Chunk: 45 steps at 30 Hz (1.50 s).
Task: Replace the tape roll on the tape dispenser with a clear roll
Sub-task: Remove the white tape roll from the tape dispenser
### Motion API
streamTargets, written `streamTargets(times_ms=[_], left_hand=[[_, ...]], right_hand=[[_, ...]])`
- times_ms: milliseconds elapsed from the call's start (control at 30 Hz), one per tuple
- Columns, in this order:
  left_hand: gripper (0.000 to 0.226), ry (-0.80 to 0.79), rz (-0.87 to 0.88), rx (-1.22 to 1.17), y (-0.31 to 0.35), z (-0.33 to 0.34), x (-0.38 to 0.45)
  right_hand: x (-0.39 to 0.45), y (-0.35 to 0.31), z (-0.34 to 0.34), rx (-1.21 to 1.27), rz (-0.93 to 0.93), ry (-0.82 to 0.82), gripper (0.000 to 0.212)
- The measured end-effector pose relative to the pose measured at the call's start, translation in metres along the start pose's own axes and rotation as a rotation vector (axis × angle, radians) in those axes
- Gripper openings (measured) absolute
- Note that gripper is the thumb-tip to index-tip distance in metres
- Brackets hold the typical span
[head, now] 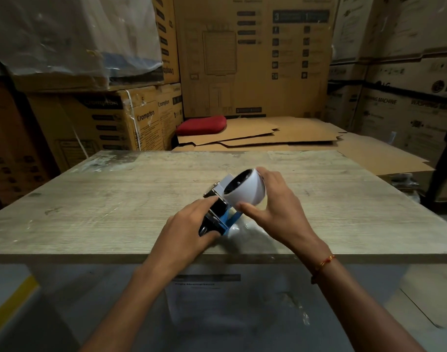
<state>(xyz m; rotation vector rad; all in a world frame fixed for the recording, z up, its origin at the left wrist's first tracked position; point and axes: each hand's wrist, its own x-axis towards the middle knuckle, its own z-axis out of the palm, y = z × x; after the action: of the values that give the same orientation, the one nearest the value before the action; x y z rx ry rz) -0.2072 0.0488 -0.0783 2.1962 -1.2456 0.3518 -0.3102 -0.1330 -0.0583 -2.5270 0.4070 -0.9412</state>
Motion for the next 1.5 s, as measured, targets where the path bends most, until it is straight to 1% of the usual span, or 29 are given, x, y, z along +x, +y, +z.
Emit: streamTargets(times_ms=[67,133,200,300,400,467,500,567,600,633,667,767,833,933,1000,1033,1100,1167,1300,1333,1400,1467,1500], left_hand=[[0.078,-0.031,0.000,0.125,-0.005,-0.002,0.003],[0.079,-0.053,-0.013,0.202,-0.011,-0.002,0.006],[0.079,-0.075,-0.006,0.225,-0.017,-0.002,0.009],[0.079,-0.111,0.012,0.257,-0.023,-0.003,0.013],[0.083,-0.141,0.000,0.348,-0.035,-0.007,0.019],[0.083,-0.099,-0.019,0.432,-0.038,-0.011,0.023],[0.078,-0.041,-0.032,0.451,-0.036,-0.014,0.022],[0.058,0.120,-0.025,0.389,-0.025,-0.014,0.018],[0.045,0.184,0.002,0.300,-0.017,-0.011,0.015],[0.034,0.205,0.020,0.197,-0.009,-0.007,0.011],[0.030,0.176,0.003,0.084,-0.004,0.000,0.009],[0.030,0.013,-0.201,-0.225,-0.002,0.015,0.013],[0.028,-0.008,-0.280,-0.252,-0.004,0.016,0.018],[0.030,-0.017,-0.363,-0.218,-0.009,0.013,0.022],[0.037,-0.031,-0.404,-0.180,-0.009,0.010,0.027],[0.034,-0.032,-0.415,-0.147,-0.009,0.010,0.030],[0.027,-0.019,-0.413,-0.074,-0.005,0.010,0.032],[0.024,0.005,-0.414,-0.021,-0.001,0.011,0.032],[0.021,0.071,-0.381,-0.032,0.001,0.014,0.031],[0.019,0.102,-0.347,-0.075,-0.001,0.015,0.029],[0.019,0.140,-0.247,-0.243,-0.008,0.016,0.021],[0.026,0.079,-0.114,-0.388,-0.019,0.015,0.008],[0.032,0.019,-0.051,-0.405,-0.026,0.015,0.002]], right_hand=[[-0.007,0.006,0.008,0.016,0.096,-0.066,0.101],[-0.015,0.013,0.016,0.025,0.177,-0.149,0.103],[-0.020,0.018,0.023,0.014,0.204,-0.200,0.096],[-0.019,0.022,0.024,0.086,0.211,-0.208,0.085],[-0.012,0.021,0.023,0.143,0.207,-0.242,0.089],[-0.010,0.016,0.022,0.225,0.204,-0.286,0.086],[-0.008,0.014,0.023,0.280,0.210,-0.315,0.081],[-0.007,0.013,0.025,0.353,0.207,-0.338,0.071],[-0.006,0.012,0.026,0.372,0.206,-0.338,0.069],[-0.005,0.013,0.027,0.389,0.207,-0.333,0.067],[-0.003,0.013,0.028,0.403,0.211,-0.334,0.065],[0.002,0.016,0.027,0.465,0.251,-0.395,0.044],[0.002,0.016,0.021,0.566,0.260,-0.464,0.029],[0.002,0.020,0.015,0.693,0.344,-0.488,0.019],[0.005,0.019,0.015,0.666,0.356,-0.460,0.018],[0.007,0.018,0.017,0.611,0.344,-0.442,0.017],[0.009,0.013,0.022,0.499,0.305,-0.400,0.014],[0.010,0.010,0.026,0.437,0.284,-0.356,0.012],[0.008,0.007,0.031,0.466,0.323,-0.284,0.008],[0.006,0.007,0.030,0.465,0.317,-0.267,0.009],[0.001,0.011,0.028,0.478,0.277,-0.249,0.014],[-0.004,0.016,0.024,0.556,0.226,-0.310,0.028],[-0.007,0.020,0.023,0.570,0.183,-0.359,0.035]])
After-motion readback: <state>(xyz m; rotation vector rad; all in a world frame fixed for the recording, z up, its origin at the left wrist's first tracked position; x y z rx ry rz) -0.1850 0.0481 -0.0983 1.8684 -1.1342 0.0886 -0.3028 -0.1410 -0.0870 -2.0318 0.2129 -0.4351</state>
